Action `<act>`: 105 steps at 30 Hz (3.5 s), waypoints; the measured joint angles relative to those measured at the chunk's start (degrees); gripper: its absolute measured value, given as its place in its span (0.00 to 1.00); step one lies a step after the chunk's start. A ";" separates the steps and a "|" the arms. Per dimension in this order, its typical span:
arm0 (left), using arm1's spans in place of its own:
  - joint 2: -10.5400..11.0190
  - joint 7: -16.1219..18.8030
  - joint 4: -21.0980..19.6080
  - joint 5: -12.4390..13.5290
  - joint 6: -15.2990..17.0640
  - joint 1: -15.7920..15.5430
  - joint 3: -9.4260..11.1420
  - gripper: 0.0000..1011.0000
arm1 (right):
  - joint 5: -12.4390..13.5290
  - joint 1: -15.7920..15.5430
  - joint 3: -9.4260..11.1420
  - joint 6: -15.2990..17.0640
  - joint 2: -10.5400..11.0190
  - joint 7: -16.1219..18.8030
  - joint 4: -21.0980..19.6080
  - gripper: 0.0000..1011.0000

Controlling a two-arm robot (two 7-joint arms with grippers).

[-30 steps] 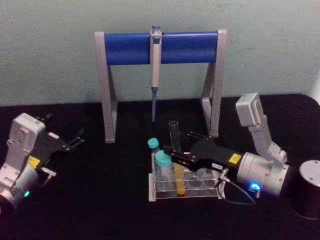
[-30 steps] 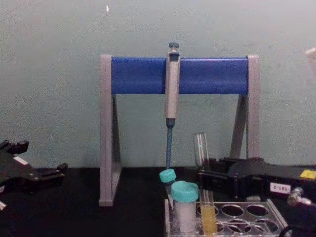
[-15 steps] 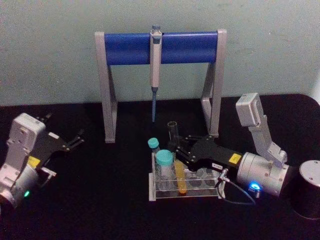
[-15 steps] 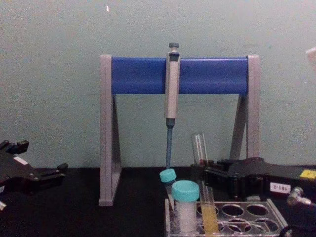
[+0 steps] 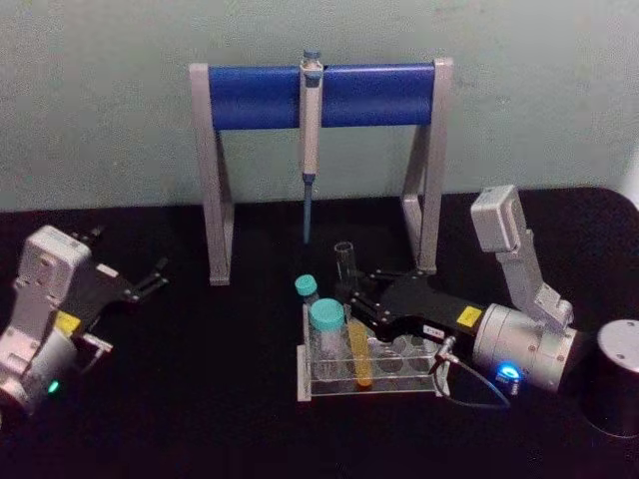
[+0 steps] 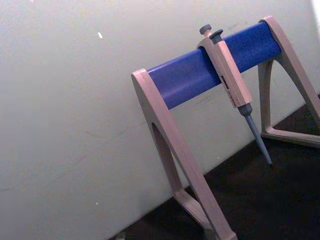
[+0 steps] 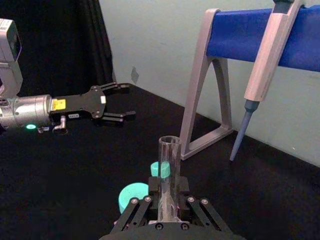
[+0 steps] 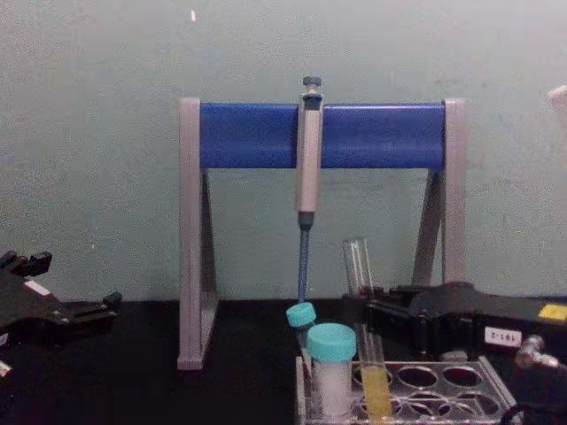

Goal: Pick up the test tube from the test tube rack, shake it, then place it back into the test tube rack.

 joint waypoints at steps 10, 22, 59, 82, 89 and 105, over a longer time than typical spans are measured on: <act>0.00 0.00 0.00 0.00 0.00 0.00 0.00 0.99 | 0.48 -1.41 0.88 -4.99 0.17 1.67 -0.65 0.23; 0.00 0.00 0.00 0.00 0.00 0.00 0.00 0.99 | 1.07 -4.79 2.53 -9.03 0.86 2.07 -2.31 0.23; 0.00 0.00 0.00 0.00 0.00 0.00 0.00 0.99 | -1.30 -0.74 7.21 -11.34 -2.20 -2.83 -3.23 0.23; 0.00 0.00 0.00 0.00 0.00 0.00 0.00 0.99 | -2.77 -7.63 11.30 -6.33 3.16 -4.69 -11.94 0.23; 0.00 0.00 0.00 0.00 0.00 0.00 0.00 0.99 | 1.16 -8.41 10.42 -4.69 3.62 -1.32 -13.40 0.23; 0.00 0.00 0.00 0.00 0.00 0.00 0.00 0.99 | -0.12 -1.93 7.48 -12.46 -1.93 -1.25 -4.23 0.23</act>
